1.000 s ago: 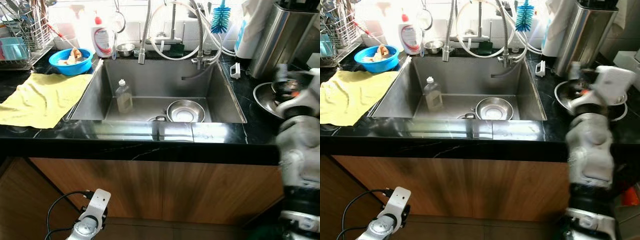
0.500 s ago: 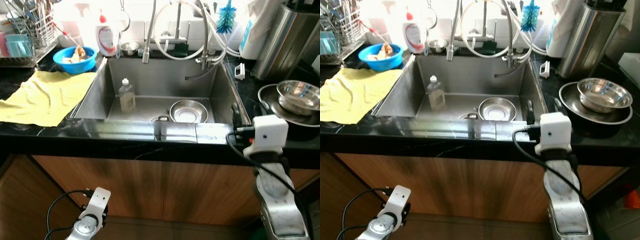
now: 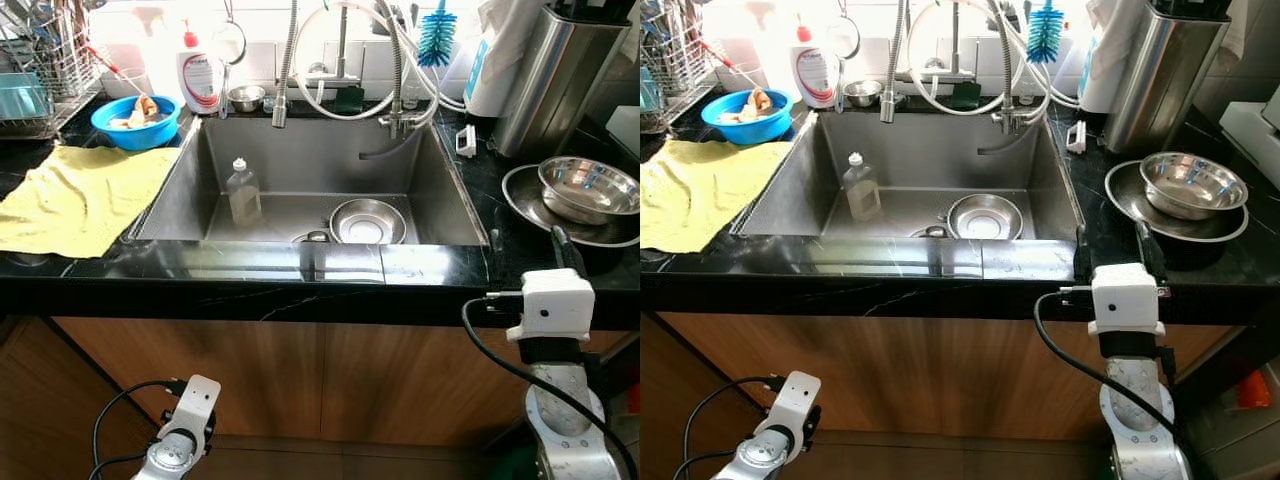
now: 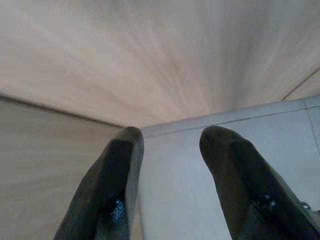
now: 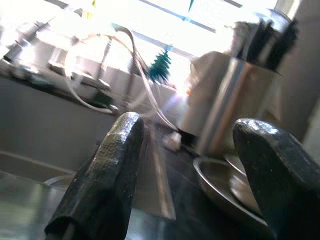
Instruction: Kitchen organization
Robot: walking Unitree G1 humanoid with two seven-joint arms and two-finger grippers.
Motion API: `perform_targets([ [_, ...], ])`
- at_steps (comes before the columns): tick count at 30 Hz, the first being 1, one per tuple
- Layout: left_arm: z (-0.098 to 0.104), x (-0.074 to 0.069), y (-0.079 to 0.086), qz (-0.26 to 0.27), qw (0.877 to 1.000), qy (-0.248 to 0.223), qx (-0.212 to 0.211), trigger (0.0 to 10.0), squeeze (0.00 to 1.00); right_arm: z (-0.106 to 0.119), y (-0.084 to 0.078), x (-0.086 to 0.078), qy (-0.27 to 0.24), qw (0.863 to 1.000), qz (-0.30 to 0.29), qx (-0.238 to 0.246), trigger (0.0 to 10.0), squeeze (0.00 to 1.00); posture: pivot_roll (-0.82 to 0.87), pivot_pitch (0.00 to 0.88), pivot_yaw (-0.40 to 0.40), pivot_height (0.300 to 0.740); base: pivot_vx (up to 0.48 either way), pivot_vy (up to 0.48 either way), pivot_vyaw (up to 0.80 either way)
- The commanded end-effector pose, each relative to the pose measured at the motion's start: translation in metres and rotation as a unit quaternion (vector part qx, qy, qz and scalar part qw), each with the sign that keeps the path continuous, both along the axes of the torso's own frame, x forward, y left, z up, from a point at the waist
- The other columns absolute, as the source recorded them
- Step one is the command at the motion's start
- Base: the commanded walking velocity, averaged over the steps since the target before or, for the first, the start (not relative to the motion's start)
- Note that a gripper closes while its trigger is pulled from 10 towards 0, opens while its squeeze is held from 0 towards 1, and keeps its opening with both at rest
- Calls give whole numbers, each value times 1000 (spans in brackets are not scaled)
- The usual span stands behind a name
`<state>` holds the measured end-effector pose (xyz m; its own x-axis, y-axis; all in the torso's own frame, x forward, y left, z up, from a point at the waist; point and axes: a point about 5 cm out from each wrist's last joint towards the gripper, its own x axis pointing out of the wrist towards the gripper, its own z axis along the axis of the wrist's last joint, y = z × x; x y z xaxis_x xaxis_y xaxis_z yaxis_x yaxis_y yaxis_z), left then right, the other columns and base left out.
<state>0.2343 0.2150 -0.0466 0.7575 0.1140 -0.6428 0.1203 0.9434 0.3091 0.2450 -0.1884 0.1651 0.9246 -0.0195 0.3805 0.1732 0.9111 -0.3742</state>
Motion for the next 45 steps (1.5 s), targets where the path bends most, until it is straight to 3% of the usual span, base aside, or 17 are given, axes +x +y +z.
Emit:
perform_targets([
  [1,-3,-6,8,18,1000,19,-4,10000,0,5,3,-4,-11,1000,6,-2,10000,0,-66,0,17,740,0,0,0],
  [45,-8,-9,1,1,999,40,-10,10000,0,14,-3,-1,-19,1000,-19,1,10000,0,-78,0,18,740,22,0,0],
])
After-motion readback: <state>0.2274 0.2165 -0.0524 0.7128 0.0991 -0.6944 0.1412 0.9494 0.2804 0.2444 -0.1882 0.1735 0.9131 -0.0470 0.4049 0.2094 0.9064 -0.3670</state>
